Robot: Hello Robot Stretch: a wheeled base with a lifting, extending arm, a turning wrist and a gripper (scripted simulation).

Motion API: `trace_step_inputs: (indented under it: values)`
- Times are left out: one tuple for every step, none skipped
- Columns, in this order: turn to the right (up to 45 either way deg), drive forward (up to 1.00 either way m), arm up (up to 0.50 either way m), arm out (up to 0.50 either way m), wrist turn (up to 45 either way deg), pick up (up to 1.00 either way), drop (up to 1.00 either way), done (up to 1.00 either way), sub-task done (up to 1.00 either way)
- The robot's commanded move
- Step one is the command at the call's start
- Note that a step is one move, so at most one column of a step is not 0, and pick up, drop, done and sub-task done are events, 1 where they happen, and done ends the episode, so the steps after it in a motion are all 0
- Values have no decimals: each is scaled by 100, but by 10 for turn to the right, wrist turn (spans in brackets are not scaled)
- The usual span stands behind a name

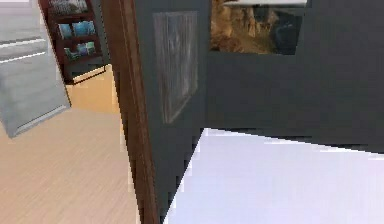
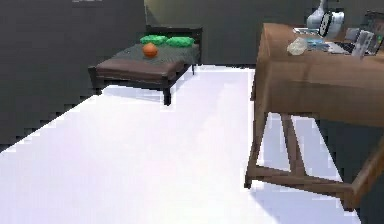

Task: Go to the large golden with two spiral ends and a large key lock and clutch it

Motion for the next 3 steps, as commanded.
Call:
trace_step_inputs:
  values:
    - [-240, 0, 0, 0, 0, 0, 0, 0, 0]
    - [0, 30, 0, 0, 0, 0, 0, 0, 0]
    - [-450, 0, 0, 0, 0, 0, 0, 0, 0]
